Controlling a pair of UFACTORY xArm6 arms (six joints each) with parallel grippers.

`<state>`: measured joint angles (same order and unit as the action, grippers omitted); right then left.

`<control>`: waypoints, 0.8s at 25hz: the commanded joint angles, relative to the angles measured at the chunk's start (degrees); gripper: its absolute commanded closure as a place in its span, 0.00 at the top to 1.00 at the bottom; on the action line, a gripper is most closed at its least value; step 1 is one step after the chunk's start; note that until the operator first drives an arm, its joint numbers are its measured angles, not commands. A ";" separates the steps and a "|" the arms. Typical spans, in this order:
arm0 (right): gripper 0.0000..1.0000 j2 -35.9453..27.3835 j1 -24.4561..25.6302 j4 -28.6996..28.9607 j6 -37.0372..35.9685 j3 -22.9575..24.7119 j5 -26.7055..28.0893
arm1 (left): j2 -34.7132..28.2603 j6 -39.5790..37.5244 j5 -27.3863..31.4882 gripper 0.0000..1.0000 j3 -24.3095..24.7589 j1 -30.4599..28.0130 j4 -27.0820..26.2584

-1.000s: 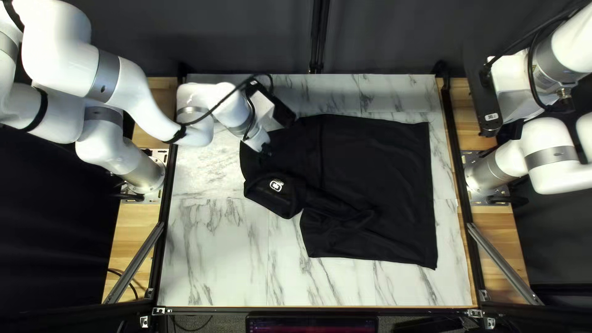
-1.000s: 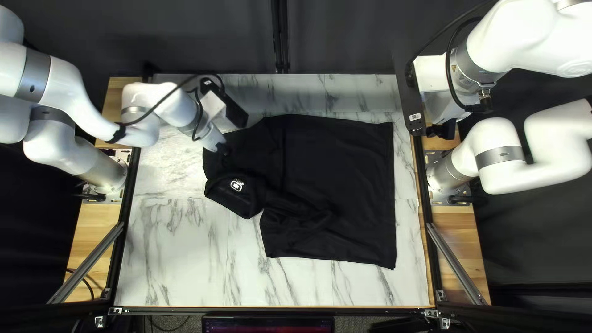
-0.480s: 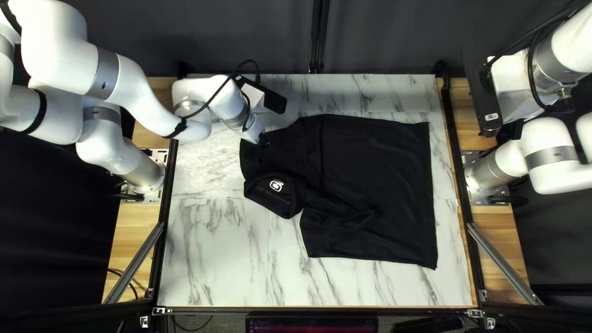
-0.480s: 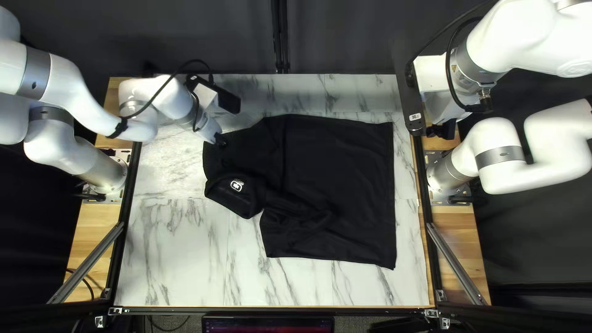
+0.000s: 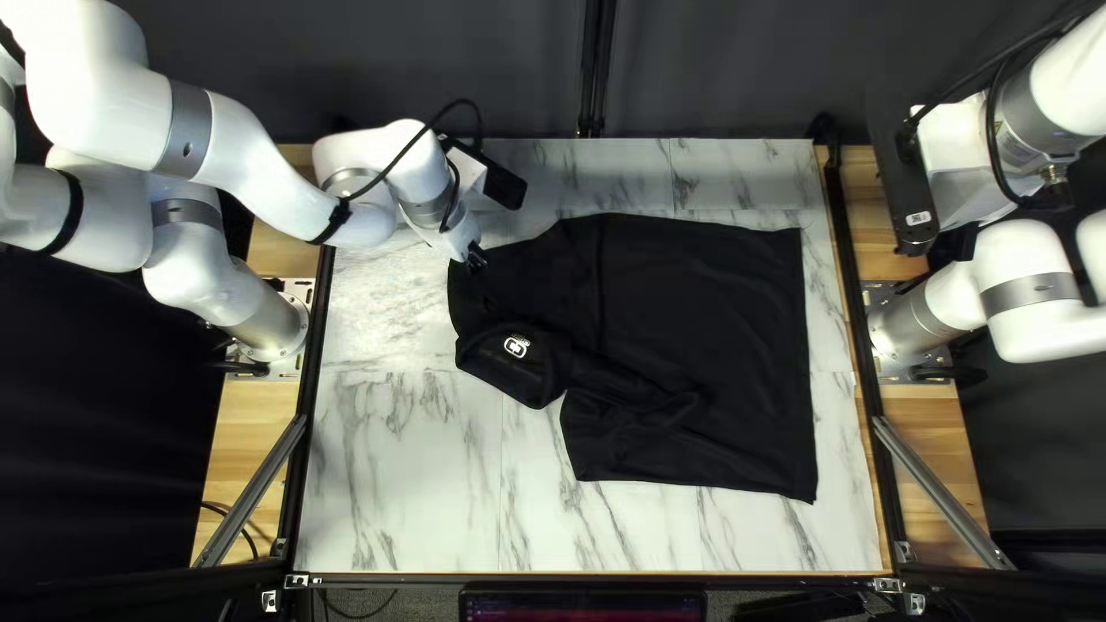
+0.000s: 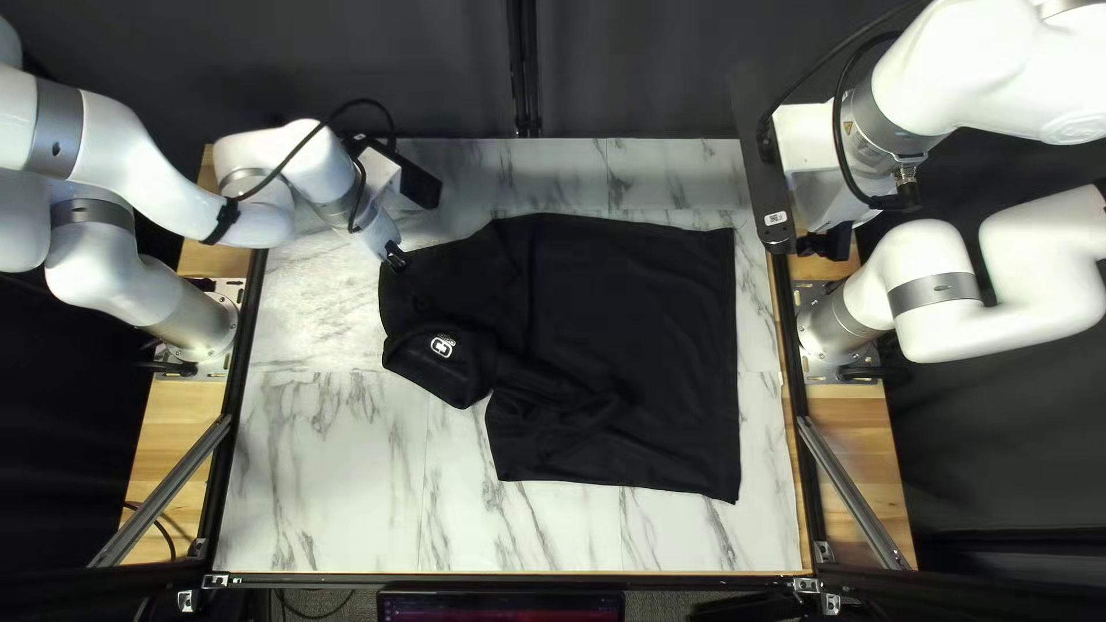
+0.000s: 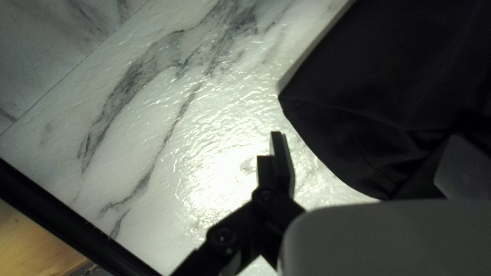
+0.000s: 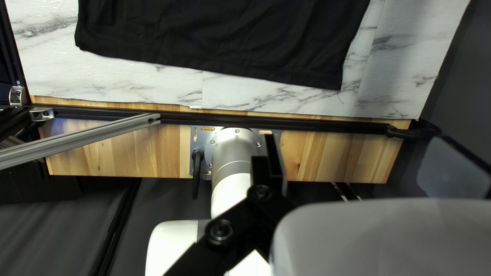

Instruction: Fold t-shirt

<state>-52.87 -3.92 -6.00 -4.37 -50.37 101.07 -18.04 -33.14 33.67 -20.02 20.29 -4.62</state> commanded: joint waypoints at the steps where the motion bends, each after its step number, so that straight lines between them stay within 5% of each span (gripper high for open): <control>1: 1.00 0.00 0.00 0.00 0.00 0.00 0.00 | 1.47 12.04 -5.55 1.00 2.17 2.31 -10.05; 4: 1.00 0.00 0.00 0.00 0.00 0.00 0.00 | 3.13 21.44 -6.84 1.00 1.86 2.85 -18.07; 9: 1.00 0.00 0.00 0.00 0.00 0.00 0.00 | 6.98 28.81 -8.00 1.00 0.87 3.75 -23.44; 20: 1.00 0.00 0.00 0.00 0.00 0.00 0.00 | 9.57 27.31 -7.96 1.00 -0.58 2.70 -21.83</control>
<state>-52.87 -3.92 -6.00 -4.37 -50.37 101.07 -8.72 -5.43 25.83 -20.54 23.35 -26.63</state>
